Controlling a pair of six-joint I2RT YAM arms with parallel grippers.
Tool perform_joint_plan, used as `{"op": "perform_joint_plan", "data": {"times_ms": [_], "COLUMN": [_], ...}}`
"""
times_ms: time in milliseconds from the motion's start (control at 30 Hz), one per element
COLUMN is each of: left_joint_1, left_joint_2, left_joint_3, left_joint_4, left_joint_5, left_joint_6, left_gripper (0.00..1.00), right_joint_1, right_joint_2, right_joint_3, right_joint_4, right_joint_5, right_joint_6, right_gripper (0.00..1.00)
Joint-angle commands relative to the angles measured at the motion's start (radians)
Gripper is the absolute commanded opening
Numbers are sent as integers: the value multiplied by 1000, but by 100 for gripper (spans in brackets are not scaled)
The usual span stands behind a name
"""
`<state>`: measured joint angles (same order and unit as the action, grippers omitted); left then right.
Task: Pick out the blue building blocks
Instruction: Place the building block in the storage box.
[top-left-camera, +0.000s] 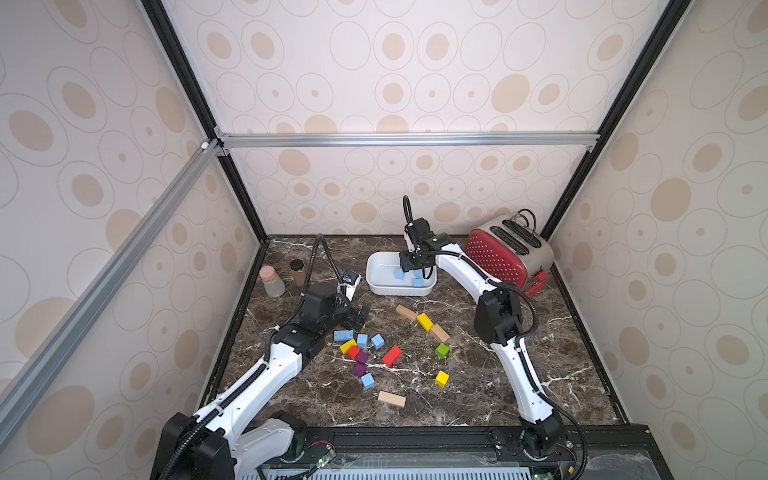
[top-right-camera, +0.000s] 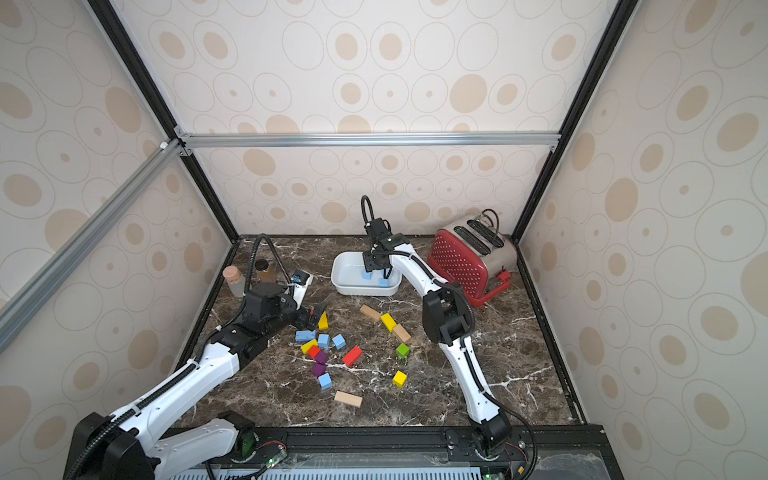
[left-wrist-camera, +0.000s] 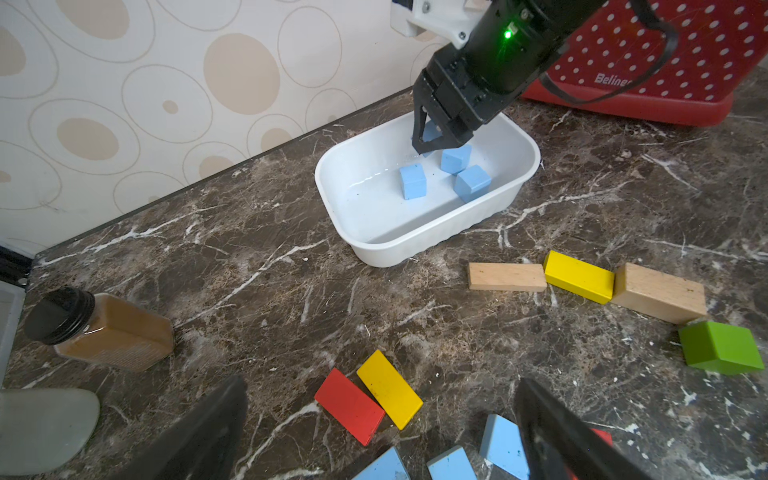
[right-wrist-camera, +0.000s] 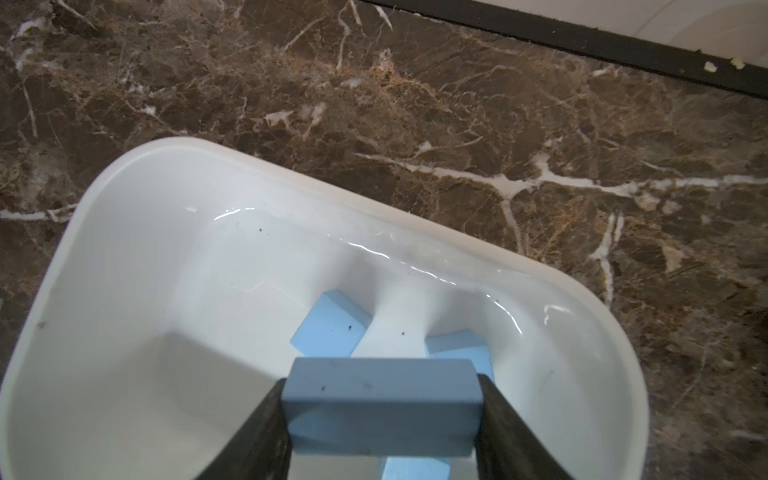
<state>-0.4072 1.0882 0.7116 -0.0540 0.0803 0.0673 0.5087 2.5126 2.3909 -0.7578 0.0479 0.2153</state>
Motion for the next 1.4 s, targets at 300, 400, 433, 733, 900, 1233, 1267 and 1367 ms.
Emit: {"op": "perform_joint_plan", "data": {"times_ms": [300, 400, 433, 733, 900, 1233, 1267, 1367], "left_joint_1": [7, 5, 6, 7, 6, 6, 7, 7], "left_joint_2": [10, 18, 20, 49, 71, 59, 55, 36], "left_joint_3": [-23, -17, -15, -4, 11, 29, 28, 21], "left_joint_4": [38, 37, 37, 39, 40, 21, 17, 10], "left_joint_5": [-17, -19, -19, -9, -1, -1, -1, -2], "left_joint_6": [-19, -13, -12, -11, -15, -11, -12, -12], "left_gripper": [99, 99, 99, 99, 99, 99, 99, 99], "right_joint_1": [-10, -15, -15, -28, -29, -29, -30, -30], "right_joint_2": [93, 116, 122, 175, 187, 169, 168, 165], "right_joint_3": [66, 82, 86, 116, 116, 87, 85, 85], "right_joint_4": [102, 108, 113, 132, 126, 121, 120, 115], "right_joint_5": [43, 43, 42, 4, -9, -16, -18, -25], "right_joint_6": [32, 50, 55, 105, 109, 123, 125, 132], "right_gripper": [1, 1, 1, 5, 5, 34, 36, 41]}}
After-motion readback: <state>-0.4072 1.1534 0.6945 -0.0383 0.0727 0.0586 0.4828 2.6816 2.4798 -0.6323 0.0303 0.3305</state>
